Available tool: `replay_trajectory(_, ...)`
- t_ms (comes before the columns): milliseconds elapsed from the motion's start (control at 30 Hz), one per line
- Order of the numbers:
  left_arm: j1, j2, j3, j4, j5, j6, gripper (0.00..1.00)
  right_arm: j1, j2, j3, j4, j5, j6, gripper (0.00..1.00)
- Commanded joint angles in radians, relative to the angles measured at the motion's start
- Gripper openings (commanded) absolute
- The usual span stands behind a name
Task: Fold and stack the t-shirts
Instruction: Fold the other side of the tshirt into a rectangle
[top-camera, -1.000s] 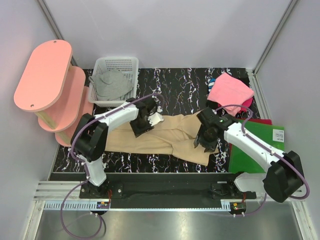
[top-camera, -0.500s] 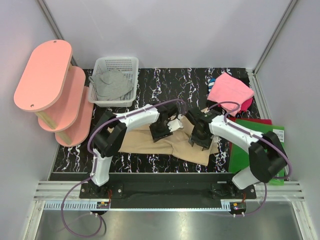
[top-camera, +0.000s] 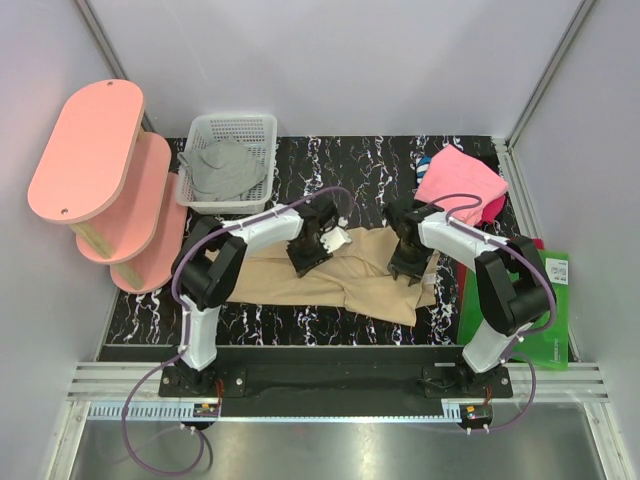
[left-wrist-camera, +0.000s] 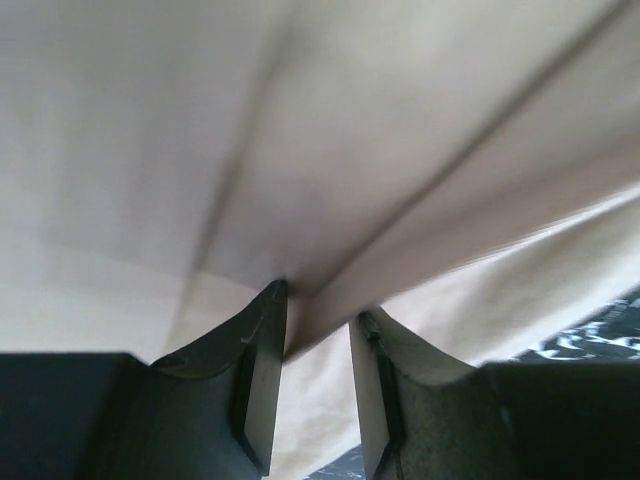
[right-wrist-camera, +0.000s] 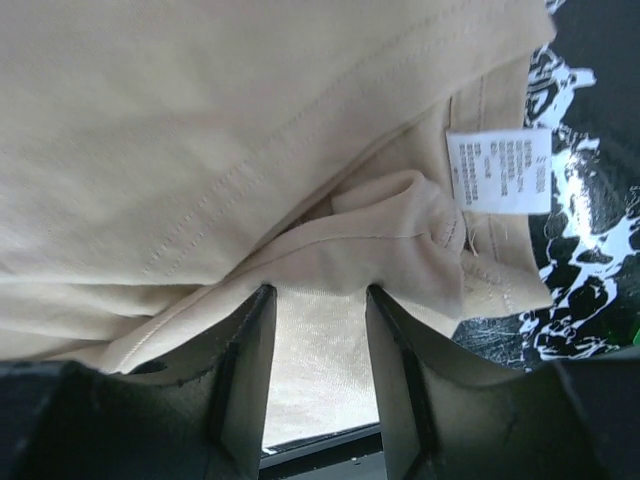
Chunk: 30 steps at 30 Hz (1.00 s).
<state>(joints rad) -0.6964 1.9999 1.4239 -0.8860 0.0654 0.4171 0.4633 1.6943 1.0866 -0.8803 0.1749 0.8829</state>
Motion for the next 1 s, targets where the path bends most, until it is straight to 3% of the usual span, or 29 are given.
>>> replay_trajectory(0, 0.035, -0.021, 0.026, 0.039, -0.001, -0.009, 0.34, -0.032, 0.024, 0.064, 0.023, 0.031, -0.058, 0.47)
replay_trajectory(333, 0.037, -0.192, 0.041, 0.025, -0.062, -0.003, 0.35, -0.064, 0.091, 0.145, 0.024, 0.058, -0.125, 0.45)
replay_trajectory(433, 0.037, -0.327, -0.034, 0.018, -0.044, 0.0, 0.36, -0.064, 0.048, 0.199, -0.054, 0.087, -0.157, 0.52)
replay_trajectory(500, 0.037, -0.413, -0.113, 0.019, -0.02, 0.008, 0.38, -0.064, -0.026, 0.208, -0.084, 0.092, -0.16, 0.65)
replay_trajectory(567, 0.035, -0.447, -0.175, 0.018, -0.006, 0.015, 0.38, -0.064, -0.089, 0.194, -0.123, 0.063, -0.147, 0.67)
replay_trajectory(733, 0.07, -0.464, -0.367, 0.077, -0.044, 0.061, 0.36, -0.052, -0.358, -0.014, -0.131, -0.084, -0.044, 0.65)
replay_trajectory(867, 0.112, -0.429, -0.378, 0.124, -0.094, 0.069, 0.35, -0.005, -0.505, -0.178, -0.117, -0.141, 0.037, 0.62)
replay_trajectory(967, 0.17, -0.377, -0.335, 0.13, -0.092, 0.063, 0.34, 0.038, -0.518, -0.252, -0.103, -0.152, 0.082, 0.62)
